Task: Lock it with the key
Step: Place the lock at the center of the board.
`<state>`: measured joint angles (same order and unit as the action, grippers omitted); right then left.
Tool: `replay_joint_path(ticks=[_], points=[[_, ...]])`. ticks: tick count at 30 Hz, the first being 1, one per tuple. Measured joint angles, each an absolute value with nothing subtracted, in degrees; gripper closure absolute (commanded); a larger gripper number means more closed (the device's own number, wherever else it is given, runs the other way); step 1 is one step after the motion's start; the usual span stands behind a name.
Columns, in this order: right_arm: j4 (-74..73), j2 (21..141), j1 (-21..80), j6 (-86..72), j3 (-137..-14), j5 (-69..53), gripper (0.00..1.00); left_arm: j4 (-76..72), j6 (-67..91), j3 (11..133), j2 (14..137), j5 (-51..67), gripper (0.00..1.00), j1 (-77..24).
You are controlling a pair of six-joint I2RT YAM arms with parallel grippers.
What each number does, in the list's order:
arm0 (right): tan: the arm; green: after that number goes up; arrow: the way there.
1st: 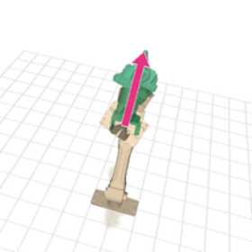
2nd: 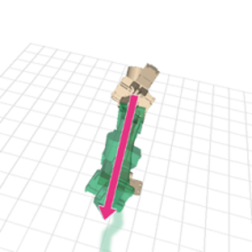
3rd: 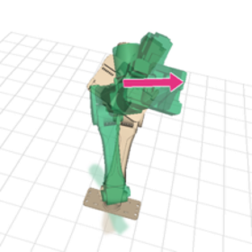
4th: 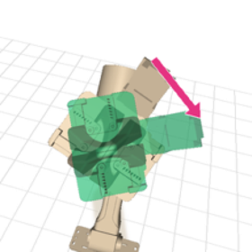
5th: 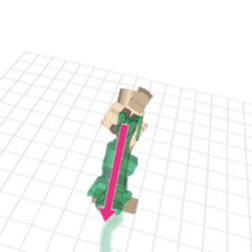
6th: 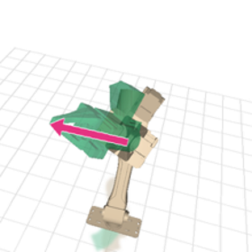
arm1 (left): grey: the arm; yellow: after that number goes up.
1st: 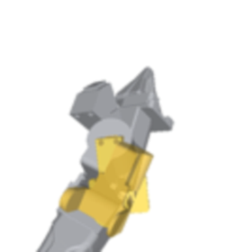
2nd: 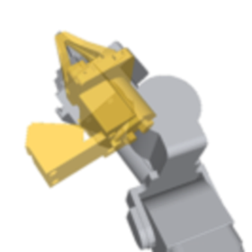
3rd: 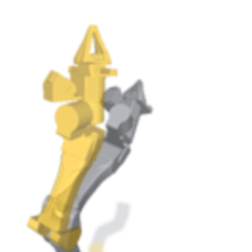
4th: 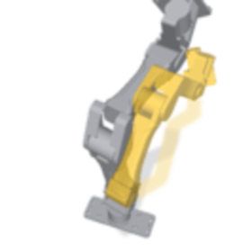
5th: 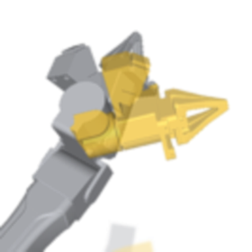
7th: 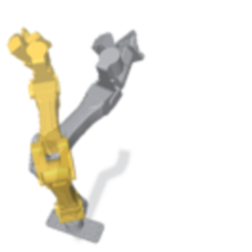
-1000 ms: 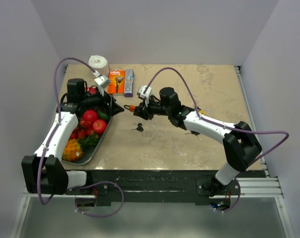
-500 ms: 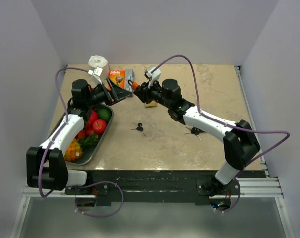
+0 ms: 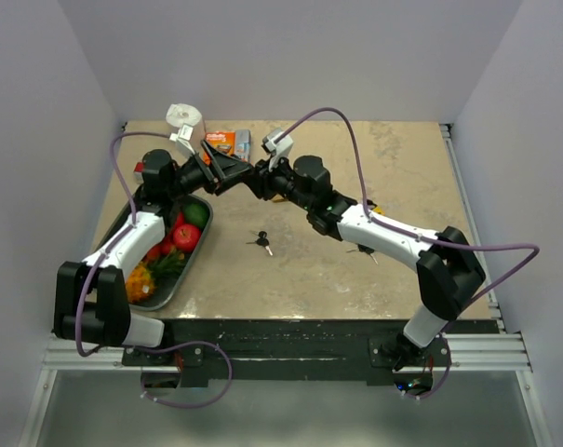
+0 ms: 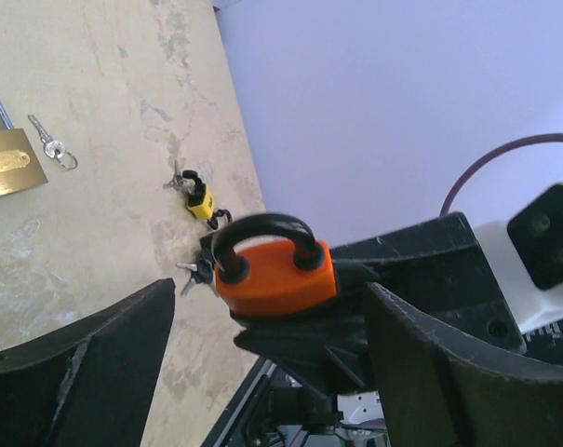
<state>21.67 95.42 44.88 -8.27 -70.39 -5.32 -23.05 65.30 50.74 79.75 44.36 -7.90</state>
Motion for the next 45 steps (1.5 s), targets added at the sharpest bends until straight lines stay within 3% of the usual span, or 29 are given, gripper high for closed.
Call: replay_joint_path(ticks=[2,5,8,9,11,13,15,16,17,29,36,43,45], points=[[21.93,95.42,45.58,-8.25,-70.39,-4.86,1.0,-23.66,66.3,50.74,80.29,44.1,0.26,-7.9],[22.06,95.42,46.57,-7.99,-70.39,-3.86,1.0,-24.75,67.29,50.74,80.68,43.83,0.43,-7.9],[22.06,95.44,47.24,-7.73,-70.37,-2.61,1.0,-26.26,68.23,50.74,80.71,43.88,0.69,-7.92],[22.04,95.5,47.31,-7.53,-70.35,-2.28,1.0,-26.83,68.38,50.74,80.73,43.83,0.84,-7.94],[22.41,95.64,47.44,-7.46,-70.35,-1.83,0.69,-27.38,68.38,50.74,80.79,43.77,1.0,-7.94],[22.5,95.66,47.57,-7.42,-70.35,-1.85,0.33,-27.64,68.16,50.74,80.86,43.92,1.0,-7.9],[22.41,95.66,47.53,-6.87,-70.37,-2.68,0.19,-27.51,66.7,50.74,80.88,44.49,1.0,-7.9],[22.22,95.64,47.51,-6.7,-70.37,-3.03,0.07,-26.74,65.23,50.76,80.9,44.84,1.0,-7.9],[21.98,95.61,47.33,-6.37,-70.37,-4.03,0.03,-25.15,63.29,51.0,80.9,45.08,1.0,-7.9],[4.91,79.5,34.39,0.16,-59.9,-17.34,0.01,18.06,23.92,61.63,84.9,31.81,1.0,-12.32],[-1.41,75.59,30.59,4.34,-53.84,-17.28,0.01,32.47,20.38,62.0,96.88,17.43,1.0,-22.57],[-4.95,74.46,26.44,5.23,-52.49,-16.12,0.01,37.67,20.93,67.16,103.48,7.31,0.99,-24.16],[-5.26,73.28,26.02,5.26,-52.12,-15.99,0.01,37.67,21.02,68.79,104.64,5.04,0.93,-24.14]])
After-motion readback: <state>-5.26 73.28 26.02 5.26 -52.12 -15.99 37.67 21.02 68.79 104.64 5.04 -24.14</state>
